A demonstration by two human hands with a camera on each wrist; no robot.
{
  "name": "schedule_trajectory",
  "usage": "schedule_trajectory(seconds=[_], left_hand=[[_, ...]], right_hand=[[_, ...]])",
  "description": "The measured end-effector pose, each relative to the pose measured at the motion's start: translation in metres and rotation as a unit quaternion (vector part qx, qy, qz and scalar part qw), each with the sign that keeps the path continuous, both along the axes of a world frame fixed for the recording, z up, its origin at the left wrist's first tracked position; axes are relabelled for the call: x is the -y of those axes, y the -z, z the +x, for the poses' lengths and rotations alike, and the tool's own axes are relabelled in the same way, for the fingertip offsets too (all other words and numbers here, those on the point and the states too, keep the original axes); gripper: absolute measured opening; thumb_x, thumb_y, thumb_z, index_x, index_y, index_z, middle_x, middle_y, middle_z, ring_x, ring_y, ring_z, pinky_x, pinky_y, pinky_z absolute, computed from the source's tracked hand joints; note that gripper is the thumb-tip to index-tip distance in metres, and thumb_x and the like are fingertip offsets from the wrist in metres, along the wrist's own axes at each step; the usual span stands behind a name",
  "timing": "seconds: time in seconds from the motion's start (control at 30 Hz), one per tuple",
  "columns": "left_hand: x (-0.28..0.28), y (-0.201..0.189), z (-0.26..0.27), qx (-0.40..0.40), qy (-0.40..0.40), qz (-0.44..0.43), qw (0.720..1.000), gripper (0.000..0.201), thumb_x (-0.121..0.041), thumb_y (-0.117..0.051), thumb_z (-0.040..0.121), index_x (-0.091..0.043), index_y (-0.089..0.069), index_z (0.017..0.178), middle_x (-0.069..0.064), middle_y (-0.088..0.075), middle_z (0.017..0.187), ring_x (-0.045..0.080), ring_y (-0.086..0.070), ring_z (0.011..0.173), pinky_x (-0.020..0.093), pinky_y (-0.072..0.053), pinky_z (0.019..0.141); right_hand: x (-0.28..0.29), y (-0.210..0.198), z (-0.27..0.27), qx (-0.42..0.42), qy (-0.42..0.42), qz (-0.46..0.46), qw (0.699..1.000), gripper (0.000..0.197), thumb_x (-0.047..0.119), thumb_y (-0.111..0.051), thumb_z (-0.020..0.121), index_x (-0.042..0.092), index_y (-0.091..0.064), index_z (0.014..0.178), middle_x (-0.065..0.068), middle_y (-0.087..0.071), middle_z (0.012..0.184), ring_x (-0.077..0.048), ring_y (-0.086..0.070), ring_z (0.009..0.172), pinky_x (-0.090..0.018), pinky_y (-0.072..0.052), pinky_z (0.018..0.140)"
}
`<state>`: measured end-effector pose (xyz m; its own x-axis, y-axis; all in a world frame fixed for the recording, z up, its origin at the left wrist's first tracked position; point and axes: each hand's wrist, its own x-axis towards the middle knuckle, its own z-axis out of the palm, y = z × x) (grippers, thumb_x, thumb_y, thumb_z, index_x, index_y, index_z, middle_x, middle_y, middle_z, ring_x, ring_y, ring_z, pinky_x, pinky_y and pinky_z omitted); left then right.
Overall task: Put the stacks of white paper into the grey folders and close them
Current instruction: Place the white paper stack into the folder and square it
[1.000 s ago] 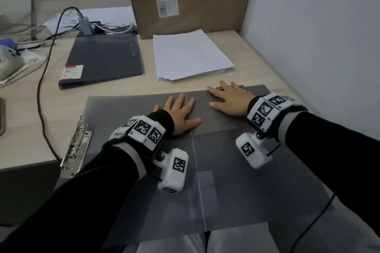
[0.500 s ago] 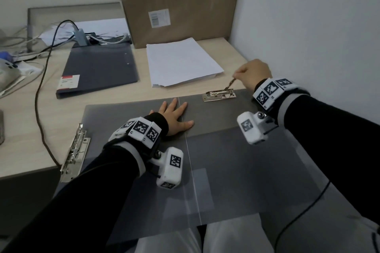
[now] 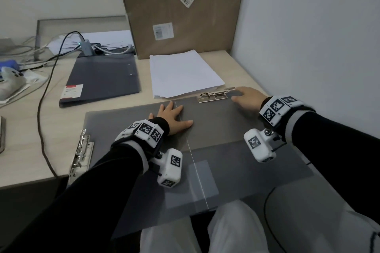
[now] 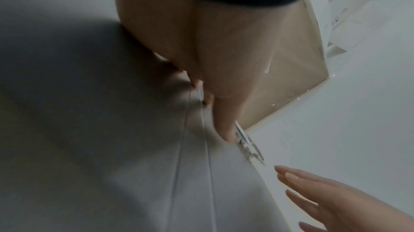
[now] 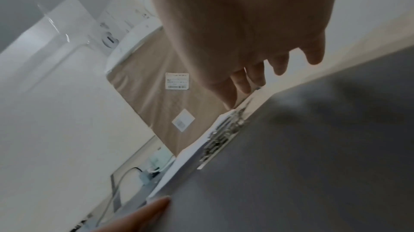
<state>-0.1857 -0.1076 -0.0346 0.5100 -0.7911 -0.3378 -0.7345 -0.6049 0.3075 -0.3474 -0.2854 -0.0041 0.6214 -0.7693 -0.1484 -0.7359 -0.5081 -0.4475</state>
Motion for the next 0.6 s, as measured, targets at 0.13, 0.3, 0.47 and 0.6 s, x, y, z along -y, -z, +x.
schedule_trajectory(seconds=[0.13, 0.3, 0.47, 0.6], left_hand=[[0.002, -0.018, 0.015, -0.109, -0.031, -0.108, 0.988, 0.061, -0.045, -0.057, 0.087, -0.023, -0.041, 0.142, 0.005, -0.031, 0.155, 0.023, -0.026, 0.144, 0.033, -0.022, 0.115], [0.031, -0.038, 0.062, -0.125, -0.150, -0.206, 0.959, 0.049, -0.021, -0.053, 0.092, -0.009, -0.044, 0.139, 0.009, -0.042, 0.147, 0.023, -0.041, 0.136, 0.029, -0.030, 0.111], [0.072, -0.036, 0.096, -0.171, -0.258, -0.241, 0.920, 0.060, -0.016, -0.050, 0.092, -0.011, -0.026, 0.147, 0.012, -0.036, 0.150, 0.028, -0.039, 0.135, 0.031, -0.033, 0.108], [0.095, -0.025, 0.105, -0.179, -0.267, -0.196, 0.926, 0.070, -0.023, -0.053, 0.091, -0.011, -0.017, 0.149, 0.012, -0.036, 0.149, 0.031, -0.041, 0.134, 0.034, -0.035, 0.105]], right_hand=[[0.009, -0.014, 0.030, 0.092, 0.021, 0.025, 0.995, 0.048, 0.015, -0.052, 0.091, 0.007, -0.046, 0.137, -0.010, -0.045, 0.145, -0.023, -0.044, 0.133, -0.027, -0.033, 0.106], [0.028, -0.024, 0.081, 0.095, 0.028, 0.044, 0.994, 0.046, 0.011, -0.053, 0.091, 0.001, -0.047, 0.135, -0.015, -0.049, 0.141, -0.029, -0.048, 0.129, -0.032, -0.037, 0.105], [0.059, -0.021, 0.122, 0.026, 0.050, 0.087, 0.995, 0.039, 0.017, -0.055, 0.090, -0.005, -0.052, 0.123, -0.020, -0.055, 0.127, -0.036, -0.050, 0.124, -0.033, -0.043, 0.088], [0.076, -0.008, 0.138, -0.008, 0.052, 0.138, 0.989, 0.055, 0.026, -0.057, 0.090, -0.001, -0.042, 0.136, -0.015, -0.051, 0.133, -0.031, -0.049, 0.121, -0.028, -0.035, 0.084]])
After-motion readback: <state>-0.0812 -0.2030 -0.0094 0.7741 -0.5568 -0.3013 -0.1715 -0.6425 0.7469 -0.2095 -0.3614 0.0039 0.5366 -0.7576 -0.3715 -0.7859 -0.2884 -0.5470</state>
